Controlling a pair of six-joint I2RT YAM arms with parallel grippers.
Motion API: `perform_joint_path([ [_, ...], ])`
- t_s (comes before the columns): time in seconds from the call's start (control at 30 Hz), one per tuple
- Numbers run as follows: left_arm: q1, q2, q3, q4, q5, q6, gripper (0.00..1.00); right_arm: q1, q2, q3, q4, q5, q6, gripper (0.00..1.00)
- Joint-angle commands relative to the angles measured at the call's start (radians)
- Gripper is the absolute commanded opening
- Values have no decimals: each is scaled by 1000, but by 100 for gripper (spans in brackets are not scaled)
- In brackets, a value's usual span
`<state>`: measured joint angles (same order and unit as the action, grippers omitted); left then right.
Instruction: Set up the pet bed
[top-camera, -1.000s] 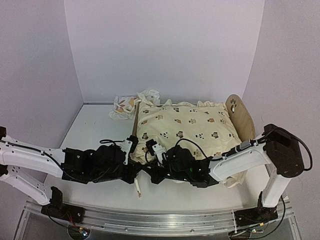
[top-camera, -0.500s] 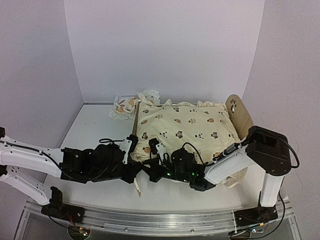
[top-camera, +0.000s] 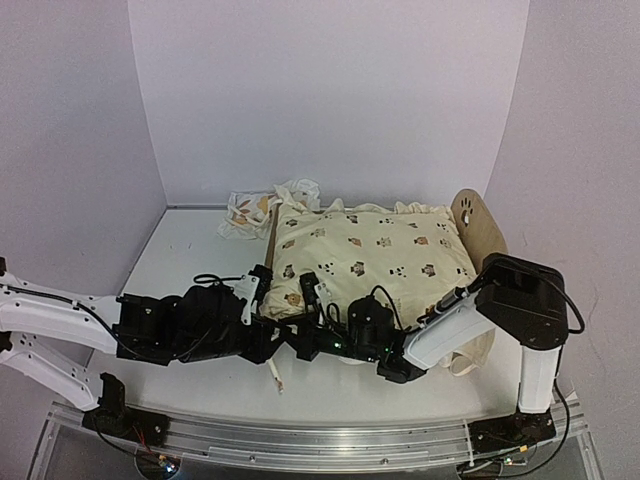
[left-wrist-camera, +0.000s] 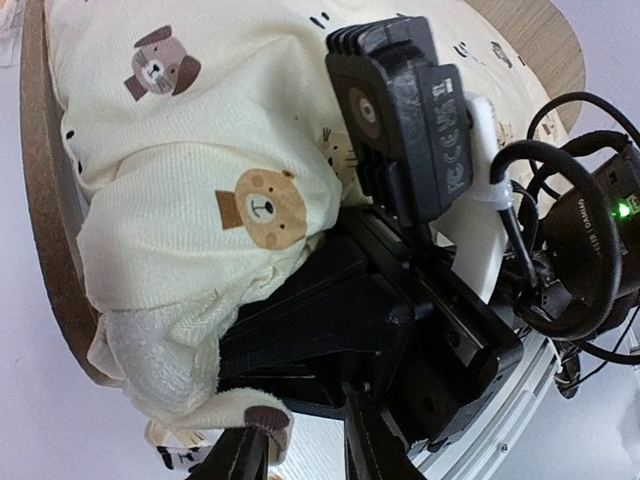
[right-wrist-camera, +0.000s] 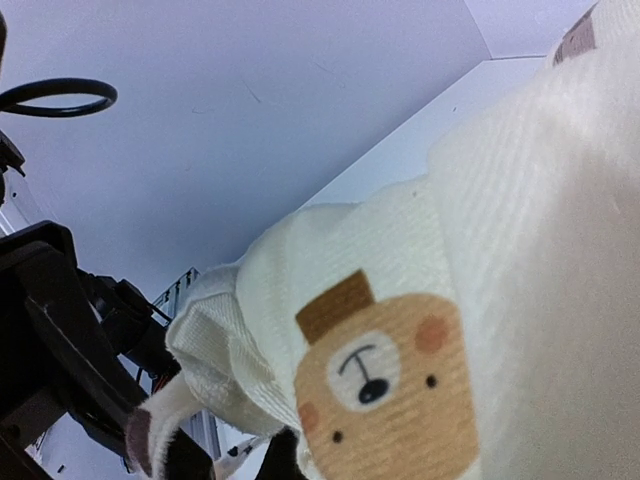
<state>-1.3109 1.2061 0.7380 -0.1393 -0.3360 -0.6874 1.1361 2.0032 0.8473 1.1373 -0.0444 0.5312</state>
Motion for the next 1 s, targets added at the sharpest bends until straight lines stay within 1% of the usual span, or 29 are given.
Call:
perform_joint_path([
  [0.0, -3, -55, 42, -49, -29, -31, 52, -10, 30, 47, 81, -23, 26, 0],
  [0.07, -4, -76, 41, -83, -37, -56, 61, -10, 32, 46, 90, -29, 32, 0],
  [0.17, -4, -105, 47, -144, -53, -87, 68, -10, 35, 46, 106, -50, 39, 0],
  [0.27, -3, -133, 72, -238, -105, -127, 69, -10, 41, 58, 117, -74, 47, 0],
  [0.37, -4, -166, 78, -308, -160, -164, 67, -9, 49, 71, 125, -89, 57, 0],
  [0.43, -3, -183, 66, -333, -190, -178, 63, -10, 58, 80, 125, -92, 61, 0],
  [0.53, -3, -203, 44, -310, -192, -165, 58, -10, 74, 99, 126, -97, 68, 0],
  [0.67, -3, -206, 29, -272, -186, -130, 55, -10, 94, 118, 125, -94, 78, 0],
  [0.73, -3, -199, 28, -278, -212, -126, 52, -10, 101, 123, 125, -90, 76, 0],
  [0.83, -2, -195, 26, -350, -315, -198, 42, -10, 118, 129, 125, -86, 76, 0],
  [0.9, -1, -196, 31, -409, -361, -243, 39, -9, 132, 133, 125, -83, 77, 0],
  [0.97, 3, -201, 33, -429, -369, -256, 38, -10, 144, 137, 125, -79, 79, 0],
])
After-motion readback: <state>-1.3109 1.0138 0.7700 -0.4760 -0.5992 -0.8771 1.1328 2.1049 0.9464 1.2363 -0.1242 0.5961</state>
